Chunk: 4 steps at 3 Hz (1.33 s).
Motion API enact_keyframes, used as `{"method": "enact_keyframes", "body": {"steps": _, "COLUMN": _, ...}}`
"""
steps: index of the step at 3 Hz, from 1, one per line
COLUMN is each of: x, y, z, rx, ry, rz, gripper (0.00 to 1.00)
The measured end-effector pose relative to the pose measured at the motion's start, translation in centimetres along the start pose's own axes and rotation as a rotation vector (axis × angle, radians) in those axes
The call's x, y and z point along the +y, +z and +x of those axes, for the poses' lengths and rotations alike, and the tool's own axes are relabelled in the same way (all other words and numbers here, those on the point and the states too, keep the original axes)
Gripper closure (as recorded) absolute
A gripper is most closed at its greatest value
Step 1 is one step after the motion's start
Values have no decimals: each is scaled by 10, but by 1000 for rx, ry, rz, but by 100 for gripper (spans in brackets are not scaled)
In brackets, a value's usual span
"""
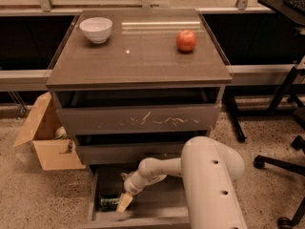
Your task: Pick green can from bottom drawer and place on counter
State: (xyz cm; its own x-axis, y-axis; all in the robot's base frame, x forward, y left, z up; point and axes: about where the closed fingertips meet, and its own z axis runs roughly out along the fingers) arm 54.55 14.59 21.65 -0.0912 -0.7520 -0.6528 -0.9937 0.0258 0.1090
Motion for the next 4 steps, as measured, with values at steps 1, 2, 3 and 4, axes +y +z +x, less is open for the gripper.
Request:
{"method": "enact_keyframes", "body": {"steps": 1, "x": 0, "y": 0, "z": 0, "rx": 0, "ry": 0, "rz": 0, "gripper": 0}}
{"method": "enact_keyframes", "body": {"steps": 2, "x": 3, "y": 25, "z": 6, "rx": 2, "ry": -16, "rz": -32, "gripper": 0}}
{"method": "enact_keyframes", "body": {"steps": 3, "x": 11, "y": 58, "z": 13, "rx": 25, "ry": -33, "rz": -57, "gripper": 0}}
{"method": "enact_keyframes", "body": {"steps": 4, "x": 17, "y": 81, "z": 19, "rx": 45, "ry": -36, "rz": -67, "gripper": 15}}
